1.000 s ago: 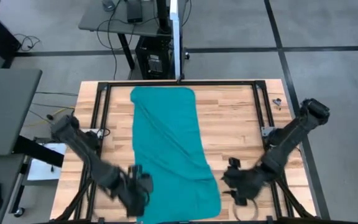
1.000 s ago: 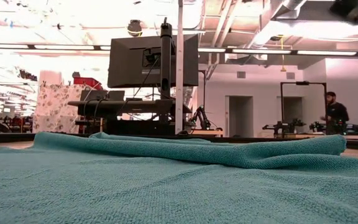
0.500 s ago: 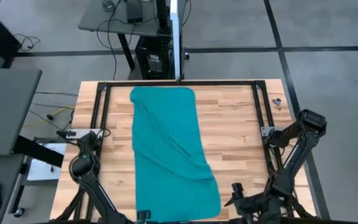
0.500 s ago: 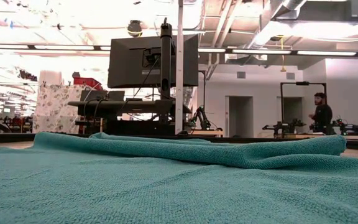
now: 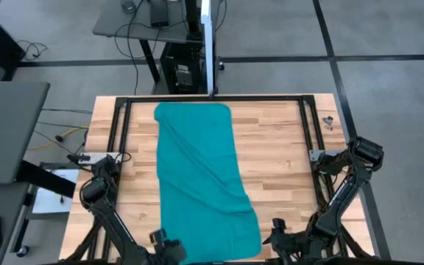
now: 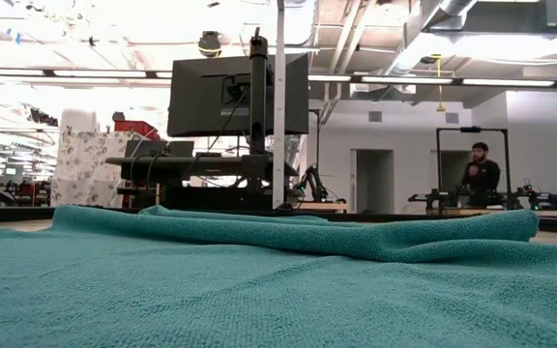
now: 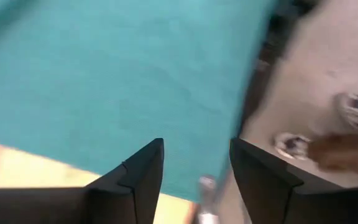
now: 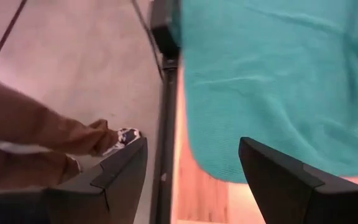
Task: Roll towel
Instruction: Fold the blue towel
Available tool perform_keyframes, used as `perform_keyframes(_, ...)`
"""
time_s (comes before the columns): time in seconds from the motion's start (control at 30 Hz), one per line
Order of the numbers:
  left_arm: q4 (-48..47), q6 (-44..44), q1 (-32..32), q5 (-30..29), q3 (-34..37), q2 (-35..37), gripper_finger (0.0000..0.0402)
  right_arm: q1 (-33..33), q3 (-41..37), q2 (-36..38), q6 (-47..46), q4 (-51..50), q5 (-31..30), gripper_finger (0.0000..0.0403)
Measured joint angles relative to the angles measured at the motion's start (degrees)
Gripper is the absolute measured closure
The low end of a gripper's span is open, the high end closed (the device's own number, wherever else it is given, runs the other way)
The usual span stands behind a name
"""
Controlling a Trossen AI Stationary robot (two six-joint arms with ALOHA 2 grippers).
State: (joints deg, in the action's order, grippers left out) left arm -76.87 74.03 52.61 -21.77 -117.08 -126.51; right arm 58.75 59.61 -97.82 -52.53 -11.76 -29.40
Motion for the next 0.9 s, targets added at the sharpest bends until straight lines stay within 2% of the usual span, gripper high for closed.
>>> perform_keyframes(0.1, -0.99, 0.07, -2.31, -0.68, 3.97, 0.87, 0.0245, -1.86, 0.0, 0.0, -1.98, -2.91, 1.07, 0.0155)
perform_keyframes(0.17, 2.72, -0.61, -3.88, -0.77, 7.63, 1.12, 0.0248, -2.98, 0.0, 0.0, -2.06, -4.44, 1.94, 0.0155)
perform_keyframes(0.3, 16.66, -0.67, -6.02, 2.44, 16.86, 0.84, 0.0253, -4.68, 0.0, 0.0, -2.06, -5.88, 3.46, 0.0155)
perform_keyframes(0.43, 26.97, 5.04, -6.59, 2.35, 22.43, 0.88, 0.0253, -5.01, 0.0, 0.0, -1.64, -6.17, 4.38, 0.0155)
perform_keyframes(0.53, 30.1, 6.21, -6.11, 2.67, 23.61, 1.06, 0.0253, -4.63, 0.0, 0.02, -1.64, -6.2, 4.65, 0.0155)
perform_keyframes(0.8, 31.28, 9.7, -1.49, 7.16, 23.5, 1.02, 0.0253, -3.82, 0.0, 0.04, -1.35, -8.52, 5.36, 0.0155)
perform_keyframes(0.9, 29.39, 10.54, -0.4, 8.55, 22.35, 0.96, 0.0253, -3.58, 0.0, 0.04, 2.9, -8.91, 5.34, 0.0155)
